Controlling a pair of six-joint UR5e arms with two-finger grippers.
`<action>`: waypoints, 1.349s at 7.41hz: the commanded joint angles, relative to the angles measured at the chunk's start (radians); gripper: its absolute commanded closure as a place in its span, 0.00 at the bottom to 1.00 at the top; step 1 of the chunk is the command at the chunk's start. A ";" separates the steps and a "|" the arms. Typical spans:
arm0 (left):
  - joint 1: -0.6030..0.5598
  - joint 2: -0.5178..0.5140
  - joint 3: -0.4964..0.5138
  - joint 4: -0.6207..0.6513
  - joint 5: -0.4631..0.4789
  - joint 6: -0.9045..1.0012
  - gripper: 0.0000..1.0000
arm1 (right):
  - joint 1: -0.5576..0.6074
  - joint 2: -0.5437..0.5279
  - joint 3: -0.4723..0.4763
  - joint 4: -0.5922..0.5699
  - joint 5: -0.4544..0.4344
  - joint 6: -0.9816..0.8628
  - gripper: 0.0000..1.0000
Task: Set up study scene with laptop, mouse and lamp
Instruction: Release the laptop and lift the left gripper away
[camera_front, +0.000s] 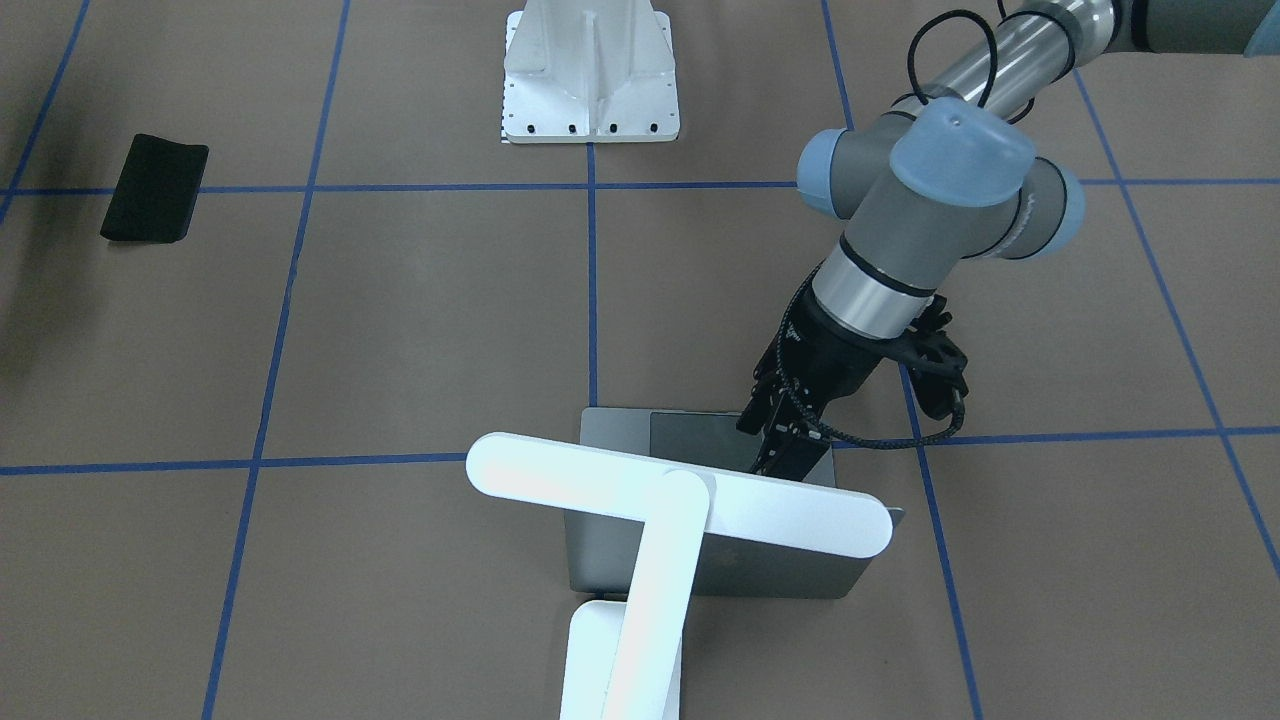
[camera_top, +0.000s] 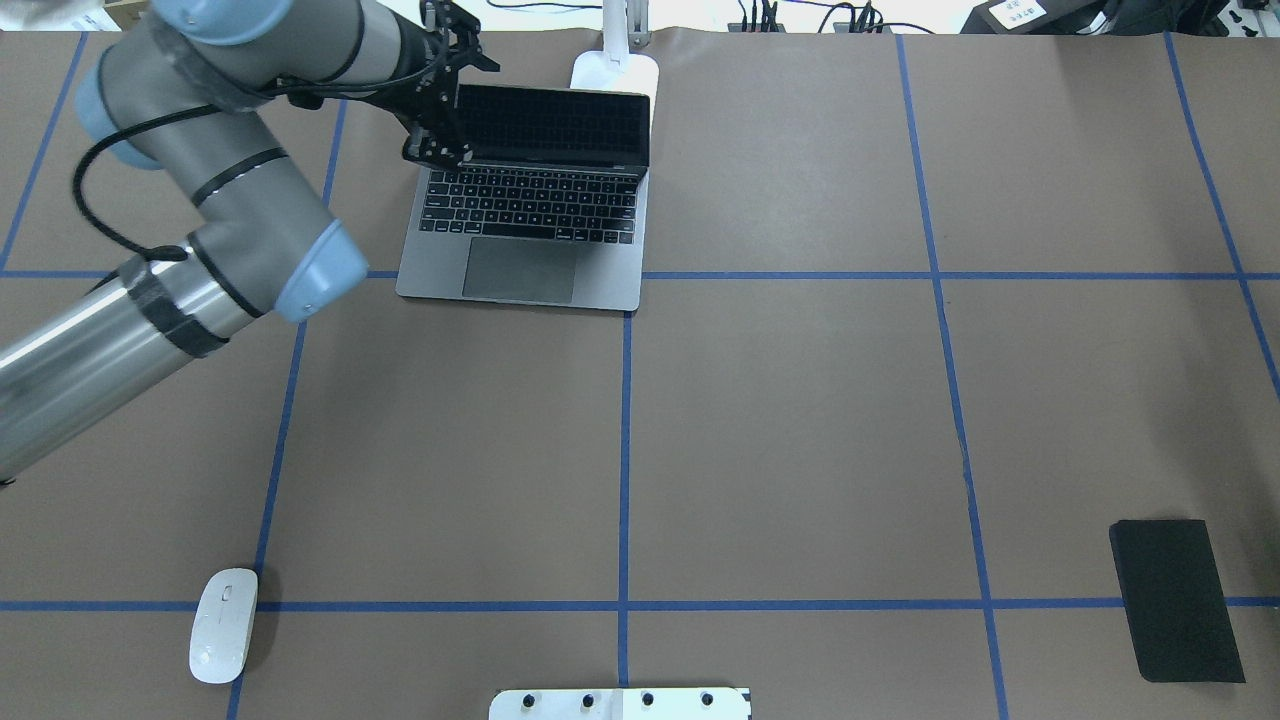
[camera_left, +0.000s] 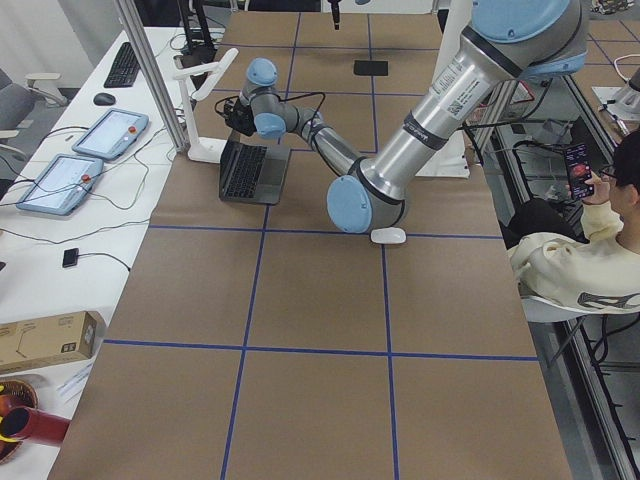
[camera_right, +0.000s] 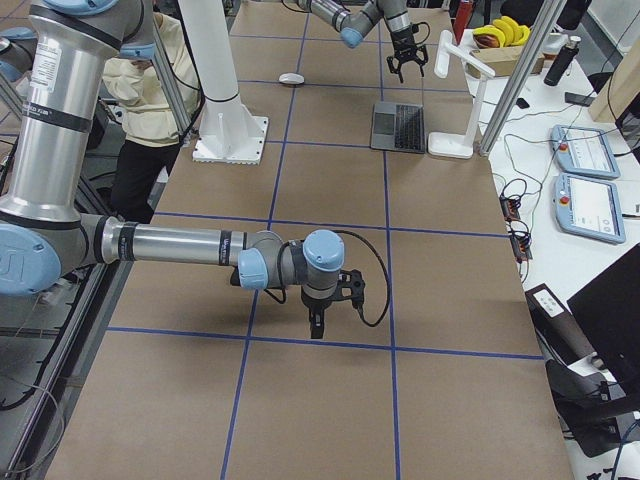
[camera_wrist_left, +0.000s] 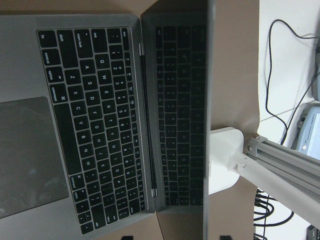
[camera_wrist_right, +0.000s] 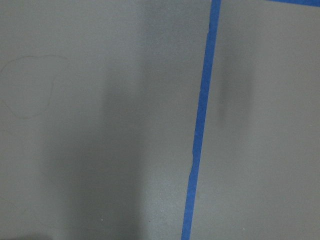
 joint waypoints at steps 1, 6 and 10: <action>-0.033 0.156 -0.229 0.126 -0.062 0.200 0.01 | 0.000 0.010 0.008 0.008 0.003 0.019 0.00; -0.170 0.419 -0.357 0.194 -0.224 0.916 0.01 | -0.001 0.019 -0.123 0.000 0.160 0.122 0.00; -0.295 0.557 -0.360 0.183 -0.391 1.367 0.01 | -0.032 0.010 -0.239 0.004 0.419 0.114 0.00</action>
